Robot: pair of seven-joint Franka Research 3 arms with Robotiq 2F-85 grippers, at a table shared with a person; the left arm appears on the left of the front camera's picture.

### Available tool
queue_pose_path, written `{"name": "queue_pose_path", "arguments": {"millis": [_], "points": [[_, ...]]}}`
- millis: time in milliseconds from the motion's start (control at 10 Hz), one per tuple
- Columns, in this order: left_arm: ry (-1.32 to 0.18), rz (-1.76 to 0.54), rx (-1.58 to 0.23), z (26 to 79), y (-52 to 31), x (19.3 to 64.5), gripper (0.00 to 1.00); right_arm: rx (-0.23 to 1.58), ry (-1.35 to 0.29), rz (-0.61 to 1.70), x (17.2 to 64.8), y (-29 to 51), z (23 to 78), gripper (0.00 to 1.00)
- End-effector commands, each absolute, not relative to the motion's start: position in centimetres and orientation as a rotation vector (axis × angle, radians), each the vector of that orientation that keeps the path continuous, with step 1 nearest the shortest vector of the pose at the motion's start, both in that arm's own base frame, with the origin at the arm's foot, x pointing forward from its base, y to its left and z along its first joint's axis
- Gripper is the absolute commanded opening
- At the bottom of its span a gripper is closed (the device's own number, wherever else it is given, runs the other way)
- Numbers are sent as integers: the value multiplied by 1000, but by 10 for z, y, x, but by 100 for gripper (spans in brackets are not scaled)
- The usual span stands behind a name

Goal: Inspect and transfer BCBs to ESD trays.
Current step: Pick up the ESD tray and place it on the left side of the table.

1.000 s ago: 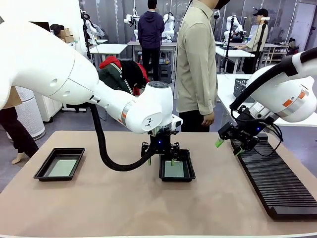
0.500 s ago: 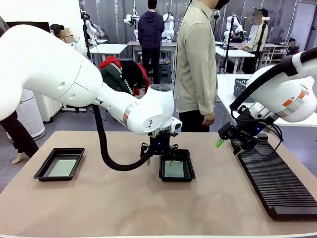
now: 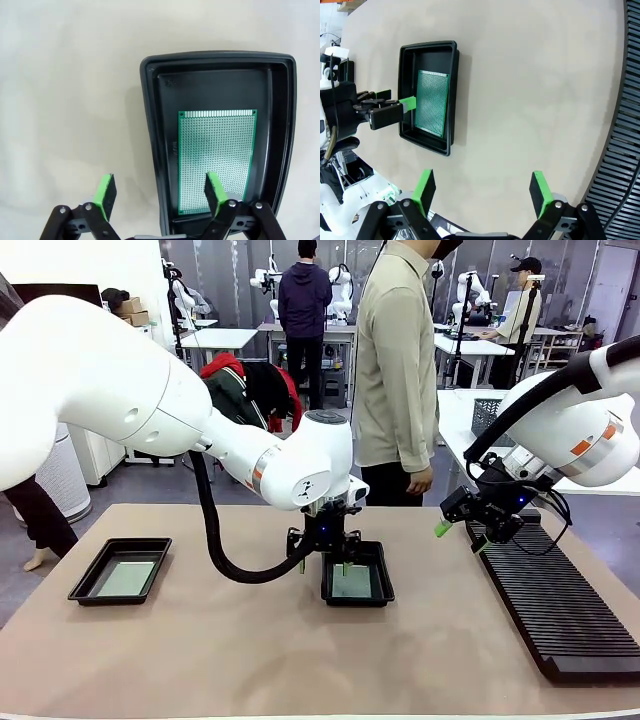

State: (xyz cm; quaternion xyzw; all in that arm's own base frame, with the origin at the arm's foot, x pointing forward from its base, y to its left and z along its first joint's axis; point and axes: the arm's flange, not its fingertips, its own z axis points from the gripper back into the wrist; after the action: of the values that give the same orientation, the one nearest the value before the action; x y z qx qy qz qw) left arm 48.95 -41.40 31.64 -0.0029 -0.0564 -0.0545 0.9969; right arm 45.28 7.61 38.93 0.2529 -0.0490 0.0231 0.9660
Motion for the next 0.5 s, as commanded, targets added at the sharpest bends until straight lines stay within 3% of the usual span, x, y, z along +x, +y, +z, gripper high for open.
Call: {"name": "queue_pose_path", "arguments": {"millis": [0, 400], "points": [[-140, -77, 36, 314, -416, 491, 83, 489, -100, 28, 455, 77, 390, 100], [-143, -79, 29, 314, -415, 493, 60, 489, -100, 28, 455, 77, 390, 100]]}}
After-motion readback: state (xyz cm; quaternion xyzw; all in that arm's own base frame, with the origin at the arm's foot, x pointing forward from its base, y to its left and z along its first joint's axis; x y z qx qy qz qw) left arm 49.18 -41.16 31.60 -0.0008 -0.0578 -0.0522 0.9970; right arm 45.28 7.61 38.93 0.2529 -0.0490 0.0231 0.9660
